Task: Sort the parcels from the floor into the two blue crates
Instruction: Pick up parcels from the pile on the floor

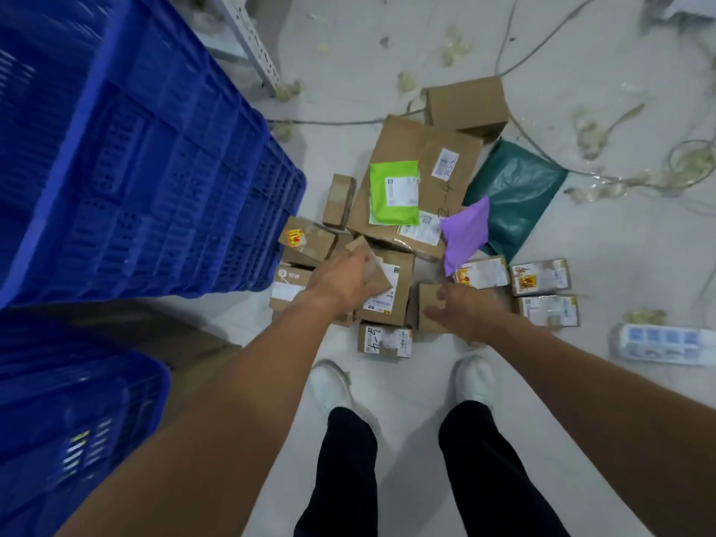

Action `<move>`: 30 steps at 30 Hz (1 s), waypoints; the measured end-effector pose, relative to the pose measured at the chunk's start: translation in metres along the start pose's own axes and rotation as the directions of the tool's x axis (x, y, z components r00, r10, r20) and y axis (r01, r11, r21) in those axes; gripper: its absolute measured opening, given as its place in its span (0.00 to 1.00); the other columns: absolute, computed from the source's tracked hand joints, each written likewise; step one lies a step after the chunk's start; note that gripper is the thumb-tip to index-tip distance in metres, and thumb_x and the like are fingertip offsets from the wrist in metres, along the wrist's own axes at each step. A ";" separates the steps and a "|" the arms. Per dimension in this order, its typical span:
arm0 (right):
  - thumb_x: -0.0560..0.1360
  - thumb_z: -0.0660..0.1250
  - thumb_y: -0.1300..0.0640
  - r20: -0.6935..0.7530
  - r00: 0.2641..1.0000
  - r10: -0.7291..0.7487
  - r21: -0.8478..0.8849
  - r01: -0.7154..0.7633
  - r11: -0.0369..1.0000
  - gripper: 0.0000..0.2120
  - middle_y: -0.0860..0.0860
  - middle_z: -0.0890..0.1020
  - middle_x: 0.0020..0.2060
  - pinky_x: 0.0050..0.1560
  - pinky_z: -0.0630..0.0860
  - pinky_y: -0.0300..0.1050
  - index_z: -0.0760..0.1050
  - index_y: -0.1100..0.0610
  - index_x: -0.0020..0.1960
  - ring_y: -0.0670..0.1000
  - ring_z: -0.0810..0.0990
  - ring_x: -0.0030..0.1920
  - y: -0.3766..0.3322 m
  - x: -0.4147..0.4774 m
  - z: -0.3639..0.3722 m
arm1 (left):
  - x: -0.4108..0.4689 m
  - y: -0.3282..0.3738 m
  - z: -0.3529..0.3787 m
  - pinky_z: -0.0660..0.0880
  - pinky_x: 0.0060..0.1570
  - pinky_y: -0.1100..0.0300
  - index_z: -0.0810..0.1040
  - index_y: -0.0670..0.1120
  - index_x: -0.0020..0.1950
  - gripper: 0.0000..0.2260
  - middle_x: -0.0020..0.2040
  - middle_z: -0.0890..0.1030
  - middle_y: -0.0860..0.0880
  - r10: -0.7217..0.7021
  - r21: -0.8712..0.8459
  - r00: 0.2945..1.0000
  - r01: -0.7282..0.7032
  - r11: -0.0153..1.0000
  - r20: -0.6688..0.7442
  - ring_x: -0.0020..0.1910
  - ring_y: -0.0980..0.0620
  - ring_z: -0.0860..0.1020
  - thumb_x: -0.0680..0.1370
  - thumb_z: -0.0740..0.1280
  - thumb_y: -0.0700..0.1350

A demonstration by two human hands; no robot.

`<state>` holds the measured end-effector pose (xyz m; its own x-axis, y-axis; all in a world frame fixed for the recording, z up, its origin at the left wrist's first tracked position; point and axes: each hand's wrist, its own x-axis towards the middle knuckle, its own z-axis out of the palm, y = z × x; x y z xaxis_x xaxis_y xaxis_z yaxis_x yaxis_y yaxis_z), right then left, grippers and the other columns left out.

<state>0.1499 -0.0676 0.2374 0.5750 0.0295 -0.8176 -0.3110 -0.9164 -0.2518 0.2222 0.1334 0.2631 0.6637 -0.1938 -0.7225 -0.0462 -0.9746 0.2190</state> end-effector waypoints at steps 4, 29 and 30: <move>0.77 0.64 0.39 -0.015 1.000 0.006 0.145 -0.004 0.989 0.24 0.58 0.80 0.56 0.52 0.74 0.47 0.74 0.59 0.60 0.60 0.79 0.57 -0.013 0.076 0.035 | 0.076 -0.025 0.025 0.70 0.59 0.50 0.65 0.47 0.73 0.24 0.67 0.71 0.42 0.029 0.067 0.999 -0.028 0.997 -0.023 0.65 0.40 0.72 0.78 0.67 0.50; 0.68 0.75 0.37 0.118 0.987 0.111 0.459 -0.154 0.875 0.43 0.58 0.73 0.64 0.62 0.75 0.49 0.65 0.62 0.71 0.56 0.75 0.63 -0.046 0.251 0.132 | 0.225 -0.095 0.093 0.70 0.51 0.55 0.63 0.47 0.70 0.43 0.66 0.72 0.47 0.067 0.051 0.985 -0.076 0.996 0.161 0.62 0.45 0.73 0.63 0.82 0.54; 0.69 0.72 0.36 0.107 0.989 0.104 0.418 -0.140 0.898 0.42 0.58 0.72 0.65 0.62 0.73 0.48 0.65 0.62 0.71 0.56 0.74 0.64 -0.050 0.249 0.129 | 0.223 -0.096 0.093 0.69 0.50 0.56 0.64 0.46 0.70 0.42 0.66 0.72 0.47 0.069 0.053 0.985 -0.078 0.996 0.155 0.62 0.45 0.73 0.63 0.82 0.53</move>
<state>0.2112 0.0371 -0.0198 0.4549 -0.0237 -0.8902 -0.6760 -0.6600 -0.3278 0.3050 0.1729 0.0198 0.5348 -0.2758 -0.7987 -0.1375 -0.9610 0.2397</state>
